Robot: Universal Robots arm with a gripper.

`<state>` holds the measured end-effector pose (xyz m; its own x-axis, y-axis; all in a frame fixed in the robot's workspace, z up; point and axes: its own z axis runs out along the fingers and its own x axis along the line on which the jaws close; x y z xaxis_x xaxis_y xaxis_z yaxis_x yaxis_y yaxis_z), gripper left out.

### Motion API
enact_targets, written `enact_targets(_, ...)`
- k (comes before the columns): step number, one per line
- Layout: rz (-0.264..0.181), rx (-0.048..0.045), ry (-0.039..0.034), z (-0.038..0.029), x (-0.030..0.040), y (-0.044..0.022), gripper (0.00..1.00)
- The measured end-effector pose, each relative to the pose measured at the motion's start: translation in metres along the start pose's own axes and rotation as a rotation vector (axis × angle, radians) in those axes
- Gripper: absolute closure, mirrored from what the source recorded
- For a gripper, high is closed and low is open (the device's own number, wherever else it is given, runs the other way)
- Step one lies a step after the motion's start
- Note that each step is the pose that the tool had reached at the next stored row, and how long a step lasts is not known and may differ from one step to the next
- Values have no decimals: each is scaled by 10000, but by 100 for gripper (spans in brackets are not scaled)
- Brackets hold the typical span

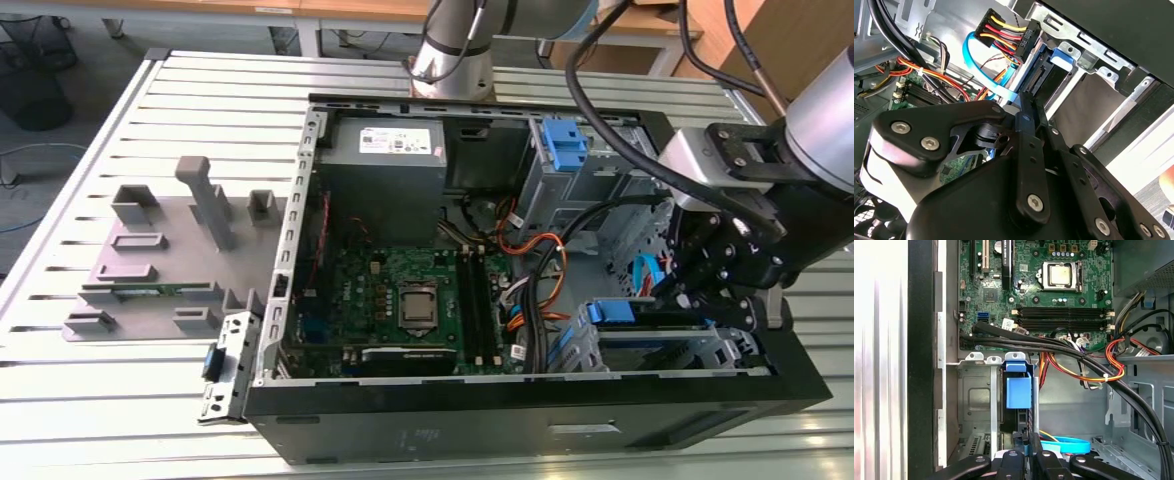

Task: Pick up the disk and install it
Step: 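Insert the first disk wire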

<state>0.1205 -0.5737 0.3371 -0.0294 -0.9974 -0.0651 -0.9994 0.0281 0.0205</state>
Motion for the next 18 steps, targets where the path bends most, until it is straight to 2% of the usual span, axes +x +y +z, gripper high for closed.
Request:
enact_targets(6,9,2,-1,2,-10,6,84)
enact_targets(10,218,15,-5,3,-14,6,84)
enact_targets(18,301,22,-7,5,-22,17,84)
